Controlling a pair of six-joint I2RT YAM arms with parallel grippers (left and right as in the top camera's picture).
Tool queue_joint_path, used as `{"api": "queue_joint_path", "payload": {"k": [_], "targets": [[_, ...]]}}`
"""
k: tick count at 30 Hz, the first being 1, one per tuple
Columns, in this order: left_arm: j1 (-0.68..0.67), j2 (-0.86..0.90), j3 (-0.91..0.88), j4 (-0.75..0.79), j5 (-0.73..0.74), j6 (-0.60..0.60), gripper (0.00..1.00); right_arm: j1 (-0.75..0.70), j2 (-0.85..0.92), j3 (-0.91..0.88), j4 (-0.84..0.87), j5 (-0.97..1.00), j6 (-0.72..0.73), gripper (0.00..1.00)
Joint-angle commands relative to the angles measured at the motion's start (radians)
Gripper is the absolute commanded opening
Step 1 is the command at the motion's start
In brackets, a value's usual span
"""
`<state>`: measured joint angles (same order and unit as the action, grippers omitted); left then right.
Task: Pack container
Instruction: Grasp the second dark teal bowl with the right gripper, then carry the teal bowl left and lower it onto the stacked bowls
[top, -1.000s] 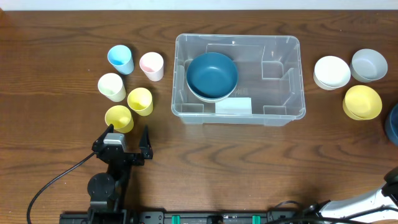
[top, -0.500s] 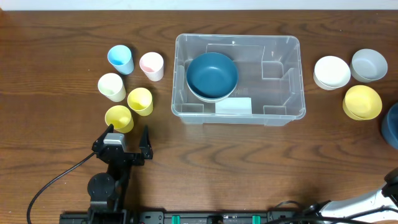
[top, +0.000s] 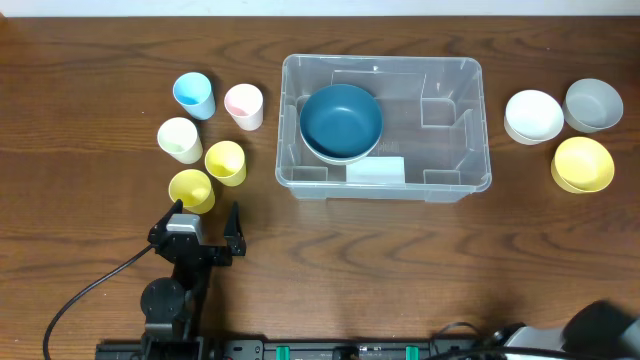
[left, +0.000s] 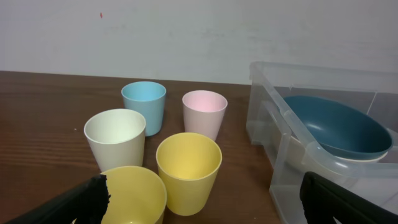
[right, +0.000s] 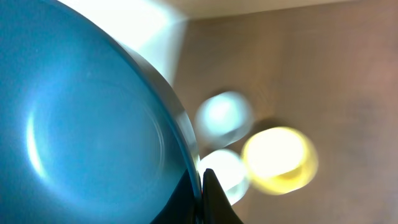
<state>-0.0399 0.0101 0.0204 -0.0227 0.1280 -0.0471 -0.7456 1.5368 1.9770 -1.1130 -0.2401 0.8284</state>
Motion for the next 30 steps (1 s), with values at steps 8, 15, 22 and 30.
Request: {"api": "queue_joint_path", "payload": {"k": [8,15,22,30], "targets": [[0.005,-0.006,-0.016,-0.035,0.018,0.016,0.98,0.694,-0.041,-0.003,-0.038,0.043,-0.054,0.02],[0.005,-0.006,-0.016,-0.035,0.018,0.016,0.98,1.003,0.129,-0.009,-0.05,0.191,-0.06,0.02],[0.005,-0.006,-0.016,-0.035,0.018,0.016,0.98,1.082,0.314,-0.009,-0.054,0.19,-0.058,0.02],[0.005,-0.006,-0.016,-0.035,0.018,0.016,0.98,1.107,0.483,-0.009,-0.061,0.18,-0.059,0.01]]}}
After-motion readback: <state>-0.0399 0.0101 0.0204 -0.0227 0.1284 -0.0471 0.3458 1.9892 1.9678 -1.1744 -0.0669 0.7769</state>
